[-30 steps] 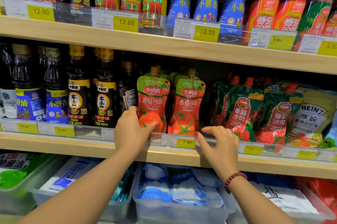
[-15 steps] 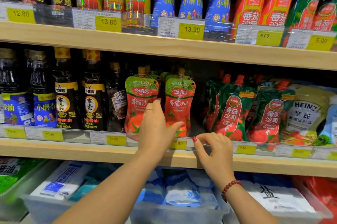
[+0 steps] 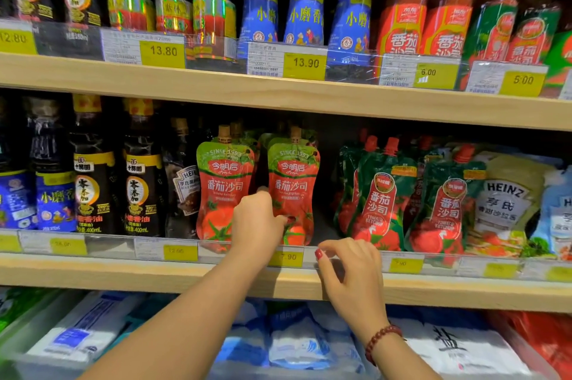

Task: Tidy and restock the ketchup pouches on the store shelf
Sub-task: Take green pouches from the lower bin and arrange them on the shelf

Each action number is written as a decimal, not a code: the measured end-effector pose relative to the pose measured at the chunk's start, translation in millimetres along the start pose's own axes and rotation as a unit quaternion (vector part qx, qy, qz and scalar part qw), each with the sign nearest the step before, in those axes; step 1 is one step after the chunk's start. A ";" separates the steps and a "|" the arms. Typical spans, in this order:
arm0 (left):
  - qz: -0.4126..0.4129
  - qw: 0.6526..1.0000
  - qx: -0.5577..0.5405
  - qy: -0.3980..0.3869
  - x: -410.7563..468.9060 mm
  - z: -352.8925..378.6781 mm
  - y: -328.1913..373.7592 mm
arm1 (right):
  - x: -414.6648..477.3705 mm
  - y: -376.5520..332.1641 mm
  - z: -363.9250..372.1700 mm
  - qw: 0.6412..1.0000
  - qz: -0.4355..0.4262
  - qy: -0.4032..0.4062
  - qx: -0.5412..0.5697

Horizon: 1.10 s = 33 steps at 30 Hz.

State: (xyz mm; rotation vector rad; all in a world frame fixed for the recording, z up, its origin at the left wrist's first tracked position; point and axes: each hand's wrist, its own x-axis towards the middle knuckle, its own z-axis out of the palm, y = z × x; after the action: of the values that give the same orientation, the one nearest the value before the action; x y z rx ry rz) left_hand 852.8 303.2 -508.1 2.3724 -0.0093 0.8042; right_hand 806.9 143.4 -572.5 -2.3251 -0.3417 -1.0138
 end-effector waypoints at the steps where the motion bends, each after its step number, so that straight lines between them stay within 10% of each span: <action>1: 0.001 1.000 -0.001 0.000 -0.1 0.4 -0.7 | -0.4 0.6 -0.3 1.000 -0.002 -0.004 0.000; 10: 0.009 1.000 0.001 0.001 -6.5 -3.9 -1.8 | -2.4 11.6 -19.4 0.995 -0.082 -0.043 -0.037; 16: 0.086 0.992 -0.049 0.081 -34.3 -6.2 15.7 | -10.7 61.8 -65.5 0.986 -0.029 0.115 -0.119; 25: 0.019 0.977 -0.129 -0.169 -21.2 56.7 105.6 | -13.7 111.7 -84.4 0.988 0.059 0.115 -0.081; 33: -0.051 0.985 -0.075 -0.149 -21.8 79.6 111.5 | -18.4 118.2 -75.7 0.988 0.064 0.137 -0.040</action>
State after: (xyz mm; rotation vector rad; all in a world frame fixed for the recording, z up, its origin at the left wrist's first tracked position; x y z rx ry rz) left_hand 856.5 164.5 -506.8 2.3063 -0.0691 0.3798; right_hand 802.1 3.3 -592.2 -2.2056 -0.0425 -1.2817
